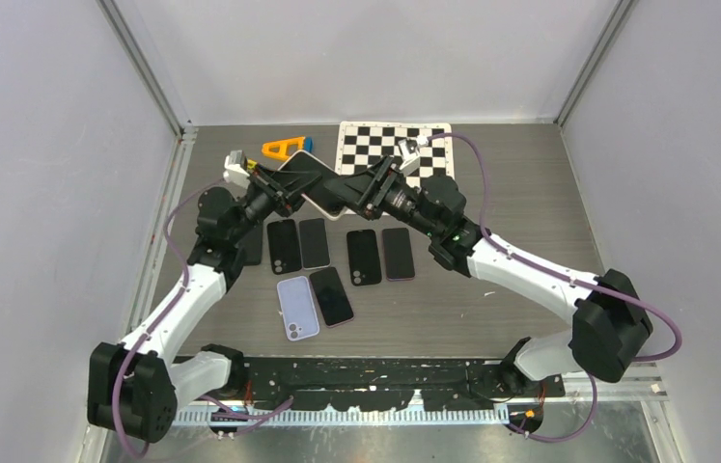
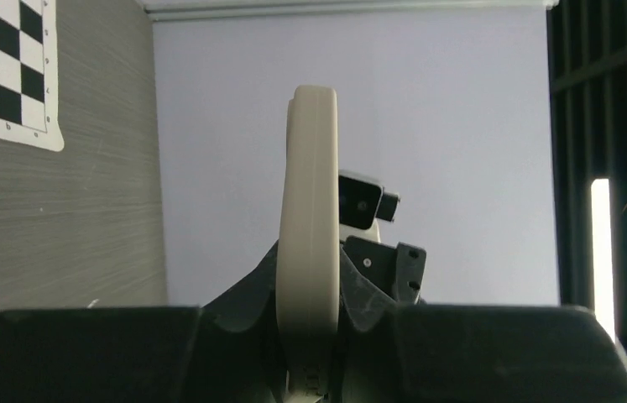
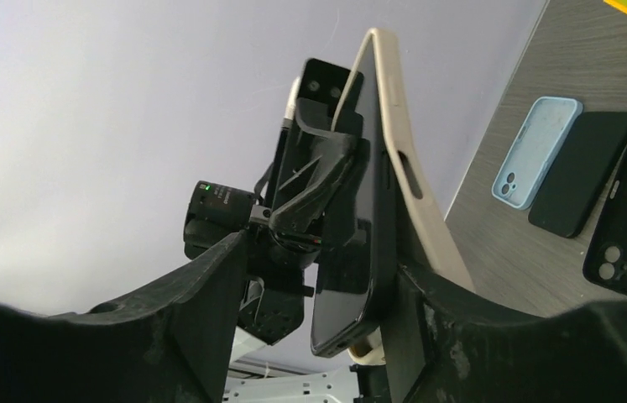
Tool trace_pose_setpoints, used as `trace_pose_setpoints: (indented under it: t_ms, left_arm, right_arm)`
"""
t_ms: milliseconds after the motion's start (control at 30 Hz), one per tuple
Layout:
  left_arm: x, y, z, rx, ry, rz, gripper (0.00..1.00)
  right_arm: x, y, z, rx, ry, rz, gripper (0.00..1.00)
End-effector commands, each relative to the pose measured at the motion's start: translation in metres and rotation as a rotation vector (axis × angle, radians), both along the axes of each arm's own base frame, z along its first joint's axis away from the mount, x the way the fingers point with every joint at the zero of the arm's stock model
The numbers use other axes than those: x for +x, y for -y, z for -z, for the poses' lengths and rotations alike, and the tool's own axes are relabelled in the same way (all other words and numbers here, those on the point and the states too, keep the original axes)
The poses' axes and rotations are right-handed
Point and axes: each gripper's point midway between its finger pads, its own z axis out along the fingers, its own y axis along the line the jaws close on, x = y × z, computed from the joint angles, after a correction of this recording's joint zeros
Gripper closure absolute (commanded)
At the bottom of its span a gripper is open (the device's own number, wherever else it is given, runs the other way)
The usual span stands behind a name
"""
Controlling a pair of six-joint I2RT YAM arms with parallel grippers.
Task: Take the phone out of the phone case
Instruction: Remove the phone case from the phone.
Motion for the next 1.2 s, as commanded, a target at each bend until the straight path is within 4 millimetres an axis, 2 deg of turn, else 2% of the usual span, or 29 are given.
trace_pose_setpoints:
  t_ms: [0,67,100,133,167,233,367,467,600,733,833,933,1033,1167]
  left_arm:
    - [-0.102,0.040,-0.077,0.103,0.502,0.405,1.00]
    - [-0.105,0.041,-0.071,0.146,0.525,0.411,1.00]
    - [-0.104,0.040,-0.067,0.164,0.522,0.405,1.00]
    - [-0.103,0.040,-0.065,0.182,0.522,0.398,0.99]
    - [-0.103,0.040,-0.064,0.198,0.524,0.392,0.95]
    - [-0.102,0.039,-0.060,0.223,0.523,0.382,0.78]
    - [-0.101,0.037,-0.050,0.264,0.525,0.362,0.36]
    - [-0.100,0.034,-0.042,0.302,0.544,0.326,0.23]
    - [-0.103,0.029,-0.035,0.339,0.591,0.289,0.19]
    - [-0.099,0.026,-0.025,0.371,0.589,0.252,0.19]
    - [-0.093,0.025,-0.029,0.375,0.602,0.227,0.28]
    - [-0.093,0.028,-0.045,0.377,0.647,0.237,0.38]
    - [-0.090,0.029,-0.048,0.392,0.665,0.234,0.39]
    - [-0.086,0.030,-0.038,0.424,0.663,0.234,0.36]
  right_arm:
    - [0.003,-0.003,0.044,-0.117,-0.124,-0.012,0.44]
    - [-0.003,-0.004,0.037,-0.085,-0.117,-0.042,0.59]
    - [-0.005,-0.004,0.036,-0.076,-0.118,-0.051,0.73]
    - [-0.007,-0.003,0.032,-0.058,-0.116,-0.058,0.81]
    - [-0.008,-0.002,0.028,-0.042,-0.106,-0.059,0.94]
    - [-0.007,0.005,0.021,0.002,-0.095,-0.033,0.99]
    - [-0.009,0.025,-0.004,0.112,-0.073,0.024,0.99]
    - [-0.013,0.038,-0.024,0.159,-0.074,0.045,0.99]
    - [-0.019,0.048,-0.037,0.190,-0.101,0.050,0.99]
    - [-0.024,0.050,-0.045,0.235,-0.143,0.024,0.99]
    - [-0.026,0.047,-0.050,0.255,-0.184,-0.008,0.99]
    - [-0.031,0.043,-0.055,0.286,-0.226,-0.054,0.99]
    - [-0.032,0.043,-0.058,0.313,-0.246,-0.070,0.99]
    - [-0.031,0.042,-0.062,0.326,-0.275,-0.076,0.99]
